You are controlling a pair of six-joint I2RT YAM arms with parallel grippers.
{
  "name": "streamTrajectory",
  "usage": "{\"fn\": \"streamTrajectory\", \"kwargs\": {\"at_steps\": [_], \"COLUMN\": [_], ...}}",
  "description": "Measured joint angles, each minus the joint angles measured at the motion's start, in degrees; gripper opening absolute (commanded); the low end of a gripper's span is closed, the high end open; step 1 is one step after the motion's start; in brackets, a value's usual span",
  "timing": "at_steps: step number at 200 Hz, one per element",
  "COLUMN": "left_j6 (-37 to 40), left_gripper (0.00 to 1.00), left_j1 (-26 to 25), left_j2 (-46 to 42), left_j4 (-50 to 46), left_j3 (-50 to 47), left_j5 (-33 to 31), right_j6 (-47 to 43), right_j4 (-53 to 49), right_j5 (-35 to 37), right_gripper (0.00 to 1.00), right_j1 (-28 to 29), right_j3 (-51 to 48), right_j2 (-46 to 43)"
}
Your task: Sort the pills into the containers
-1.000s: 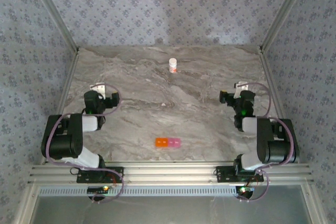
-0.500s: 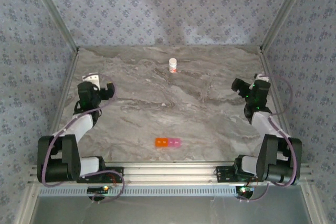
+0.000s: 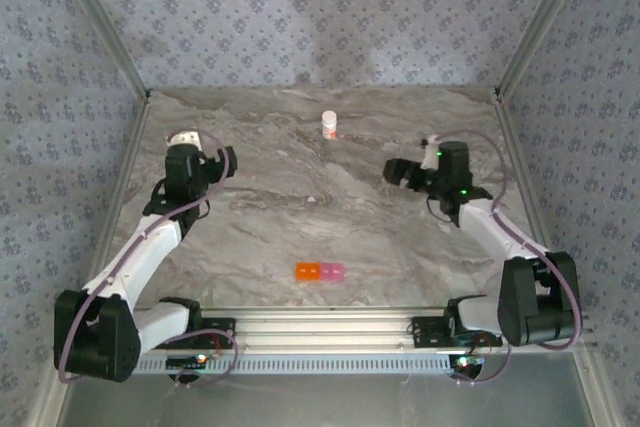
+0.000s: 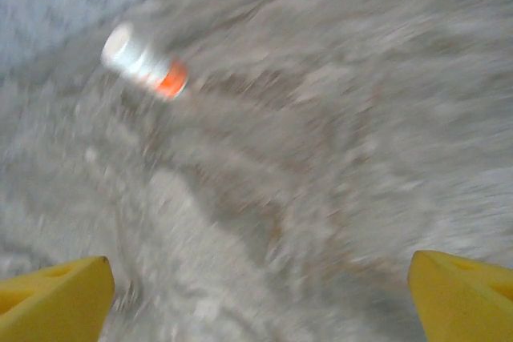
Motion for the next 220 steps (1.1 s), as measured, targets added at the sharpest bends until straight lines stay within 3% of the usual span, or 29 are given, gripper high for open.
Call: {"fn": "streamTrajectory", "kwargs": {"at_steps": [42, 89, 157, 220], "left_j6": [-4.7, -9.1, -11.1, -11.2], "left_gripper": [0.98, 0.98, 0.98, 0.98], "left_j1": [-4.8, -5.6, -5.9, -5.9], "left_j2": [-1.2, -3.3, 2.2, 3.5], "left_j4": [-5.5, -5.7, -5.9, -6.2], "left_j3": [0.0, -3.3, -2.7, -0.8], "left_j5": [0.6, 0.8, 2.2, 3.2], "right_j6": [-4.8, -10.0, -16.9, -19.8], "right_j4": [-7.5, -14.2, -16.6, -17.5], "right_j5": [2.6, 9.6, 17.4, 19.9], "right_gripper": [0.92, 0.94, 0.98, 0.99], "right_j1": [18.2, 34.8, 46.3, 50.8], "right_j3": [0.2, 0.5, 0.5, 1.2], "right_j2": [-0.2, 0.0, 0.1, 6.1]}}
